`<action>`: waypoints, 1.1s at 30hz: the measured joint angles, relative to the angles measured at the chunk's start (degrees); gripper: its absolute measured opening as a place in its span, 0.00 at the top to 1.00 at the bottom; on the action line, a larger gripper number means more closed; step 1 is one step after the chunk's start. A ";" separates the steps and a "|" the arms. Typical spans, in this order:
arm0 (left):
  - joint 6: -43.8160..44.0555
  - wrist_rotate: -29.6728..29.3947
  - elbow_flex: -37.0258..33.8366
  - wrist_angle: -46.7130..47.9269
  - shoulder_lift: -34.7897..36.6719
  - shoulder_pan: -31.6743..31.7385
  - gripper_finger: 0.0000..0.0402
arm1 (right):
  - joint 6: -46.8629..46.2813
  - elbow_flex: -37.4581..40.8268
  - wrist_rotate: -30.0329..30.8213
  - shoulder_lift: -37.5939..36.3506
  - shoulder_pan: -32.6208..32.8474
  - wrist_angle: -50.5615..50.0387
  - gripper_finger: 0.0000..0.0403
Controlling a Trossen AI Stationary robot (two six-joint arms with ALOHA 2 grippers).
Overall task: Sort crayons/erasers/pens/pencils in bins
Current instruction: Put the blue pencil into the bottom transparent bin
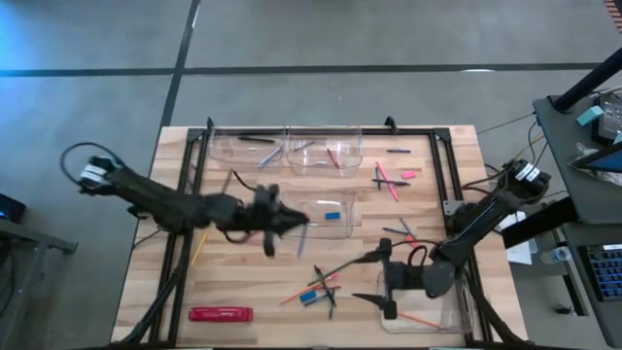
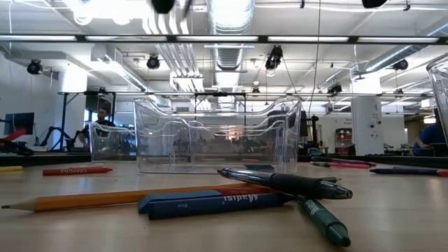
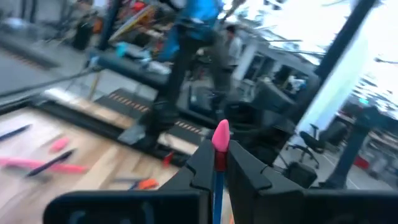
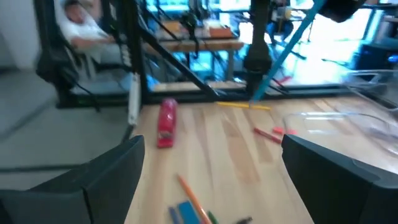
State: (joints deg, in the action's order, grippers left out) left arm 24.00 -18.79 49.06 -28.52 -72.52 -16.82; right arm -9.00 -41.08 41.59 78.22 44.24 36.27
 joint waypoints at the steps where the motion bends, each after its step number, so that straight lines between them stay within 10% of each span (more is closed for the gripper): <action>1: -1.07 -0.01 1.16 -2.44 -2.64 -0.61 0.99 | 0.33 1.01 -1.28 0.00 -0.28 3.34 0.09; 9: -4.78 0.83 13.56 -8.52 -20.64 -1.29 0.99 | 2.90 7.76 -4.14 2.03 -2.73 21.67 0.09; 21: -5.17 3.82 25.28 -8.99 -31.70 -2.00 0.99 | 0.62 9.03 -4.10 2.32 -4.65 22.82 0.12; 33: -5.34 3.89 25.53 -9.15 -31.52 -2.19 0.99 | 1.00 9.00 -4.10 2.32 -4.65 22.77 0.64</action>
State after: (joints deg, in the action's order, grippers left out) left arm 18.65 -14.90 74.60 -37.67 -104.04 -19.00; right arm -8.00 -32.08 37.50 80.53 39.59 59.05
